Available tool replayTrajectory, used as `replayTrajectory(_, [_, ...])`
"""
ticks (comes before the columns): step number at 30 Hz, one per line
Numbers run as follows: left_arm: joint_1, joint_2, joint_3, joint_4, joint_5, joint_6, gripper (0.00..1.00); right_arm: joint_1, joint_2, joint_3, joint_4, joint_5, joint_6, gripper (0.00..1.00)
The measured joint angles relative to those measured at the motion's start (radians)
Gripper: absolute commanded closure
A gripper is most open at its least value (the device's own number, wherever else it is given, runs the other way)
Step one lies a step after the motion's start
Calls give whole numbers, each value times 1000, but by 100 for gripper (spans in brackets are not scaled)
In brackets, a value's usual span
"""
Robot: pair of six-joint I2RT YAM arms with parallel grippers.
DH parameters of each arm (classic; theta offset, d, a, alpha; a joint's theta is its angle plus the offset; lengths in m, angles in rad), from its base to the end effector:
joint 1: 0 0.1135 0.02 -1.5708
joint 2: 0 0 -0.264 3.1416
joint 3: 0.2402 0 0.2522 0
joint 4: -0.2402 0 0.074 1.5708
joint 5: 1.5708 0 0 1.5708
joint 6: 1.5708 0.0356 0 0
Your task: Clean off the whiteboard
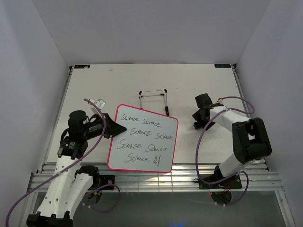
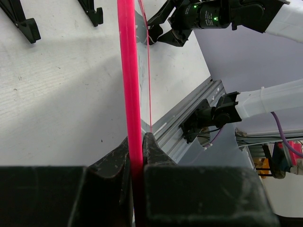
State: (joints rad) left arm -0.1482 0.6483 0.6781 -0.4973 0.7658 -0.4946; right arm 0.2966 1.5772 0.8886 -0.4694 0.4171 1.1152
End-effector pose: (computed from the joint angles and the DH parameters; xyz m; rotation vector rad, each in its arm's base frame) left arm 0.1364 -0.0453 0.2953 0.1462 2.0923 -1.1737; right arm 0.2832 0.0715 0.1706 1.1239 2.3054 -0.0646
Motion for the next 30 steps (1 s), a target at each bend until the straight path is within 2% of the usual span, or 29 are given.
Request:
replayTrajectory(3, [0,0,0,0,0,0,100,0,3,1,-2,3,6,41])
replayTrajectory(7, [0,0,0,0,0,0,100,1,3,6,-3,11,8,60])
replayTrajectory(13, [0,3,0,0,-1,-3,100,2,3,6,-3,19,11,62])
replayTrajectory(15, [0,8,4,-1,-3,-6,100,3,2,6,-3,23,1,66])
replayTrajectory(18, [-3,22,19,-5,-16,-19,100,5,-15,6,-4,29,-29,68])
replayTrajectory(23, [-4,50,49,42,-68,-66,100,6,-134,6,0,47,-121,68])
replayTrajectory(24, [-4,59,53,56,-69,-75,100,6,-166,6,4,47,-144,74])
replayTrajectory(25, [-4,68,53,74,-74,-86,100,6,-202,3,14,42,-173,76])
replayTrajectory(30, [-5,168,40,203,-71,-151,100,11,-449,-102,185,-110,-362,78])
